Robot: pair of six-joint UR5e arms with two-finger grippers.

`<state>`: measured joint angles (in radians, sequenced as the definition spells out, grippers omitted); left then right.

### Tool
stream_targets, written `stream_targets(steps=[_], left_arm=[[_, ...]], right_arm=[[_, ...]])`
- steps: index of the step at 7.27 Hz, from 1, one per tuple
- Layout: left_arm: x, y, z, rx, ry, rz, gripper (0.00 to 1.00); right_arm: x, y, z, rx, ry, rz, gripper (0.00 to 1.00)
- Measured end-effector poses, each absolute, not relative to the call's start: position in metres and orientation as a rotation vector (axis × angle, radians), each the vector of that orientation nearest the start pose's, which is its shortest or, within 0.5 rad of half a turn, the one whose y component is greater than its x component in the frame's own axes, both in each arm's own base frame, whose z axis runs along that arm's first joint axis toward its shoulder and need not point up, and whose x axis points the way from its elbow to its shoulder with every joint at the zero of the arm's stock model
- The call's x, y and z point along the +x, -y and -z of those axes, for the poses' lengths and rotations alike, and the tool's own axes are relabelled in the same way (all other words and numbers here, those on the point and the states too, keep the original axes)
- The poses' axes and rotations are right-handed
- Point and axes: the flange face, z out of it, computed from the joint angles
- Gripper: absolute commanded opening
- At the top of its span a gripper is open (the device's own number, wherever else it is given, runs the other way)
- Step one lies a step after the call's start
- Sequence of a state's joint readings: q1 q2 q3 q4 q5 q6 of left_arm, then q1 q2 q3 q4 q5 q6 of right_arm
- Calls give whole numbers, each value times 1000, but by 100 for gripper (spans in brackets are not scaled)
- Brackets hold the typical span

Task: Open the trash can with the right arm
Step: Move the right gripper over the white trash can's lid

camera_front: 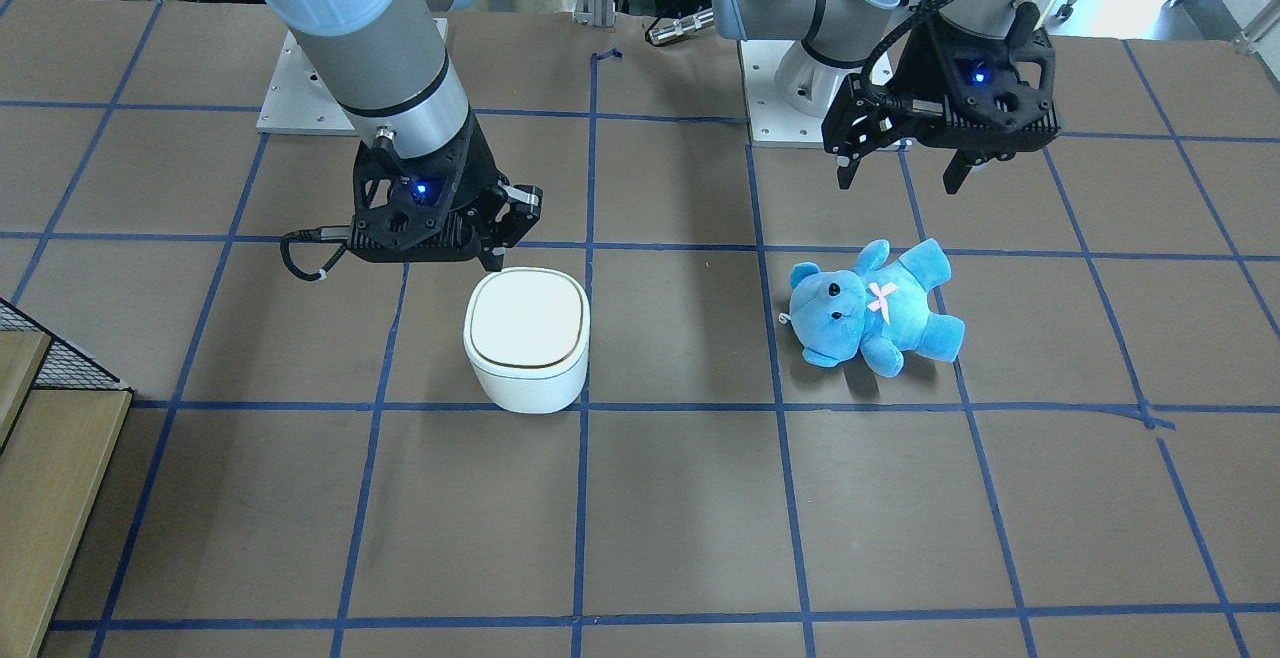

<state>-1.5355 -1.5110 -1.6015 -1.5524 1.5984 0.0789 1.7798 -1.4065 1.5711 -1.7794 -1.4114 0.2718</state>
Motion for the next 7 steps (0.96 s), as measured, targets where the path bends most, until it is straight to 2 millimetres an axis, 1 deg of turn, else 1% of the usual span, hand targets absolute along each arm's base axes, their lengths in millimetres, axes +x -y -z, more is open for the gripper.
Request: stream_targets(steps=[1, 3, 4, 5, 6, 7], left_arm=[[-114, 475, -503, 66, -3110, 71, 100], [-114, 475, -503, 67, -3110, 71, 100], [-114, 475, -503, 67, -3110, 71, 100], [-114, 475, -503, 68, -3110, 71, 100], [-114, 475, -503, 67, -3110, 71, 100], [-114, 475, -503, 67, -3110, 71, 100]], right_arm=[[261, 517, -411, 88, -2977, 35, 0], [261, 516, -399, 87, -2981, 38, 0], [260, 516, -389, 87, -2998, 20, 0], [258, 520, -371, 88, -3030, 1, 0], [257, 524, -359, 89, -3054, -4, 0], [256, 526, -353, 91, -3065, -6, 0]])
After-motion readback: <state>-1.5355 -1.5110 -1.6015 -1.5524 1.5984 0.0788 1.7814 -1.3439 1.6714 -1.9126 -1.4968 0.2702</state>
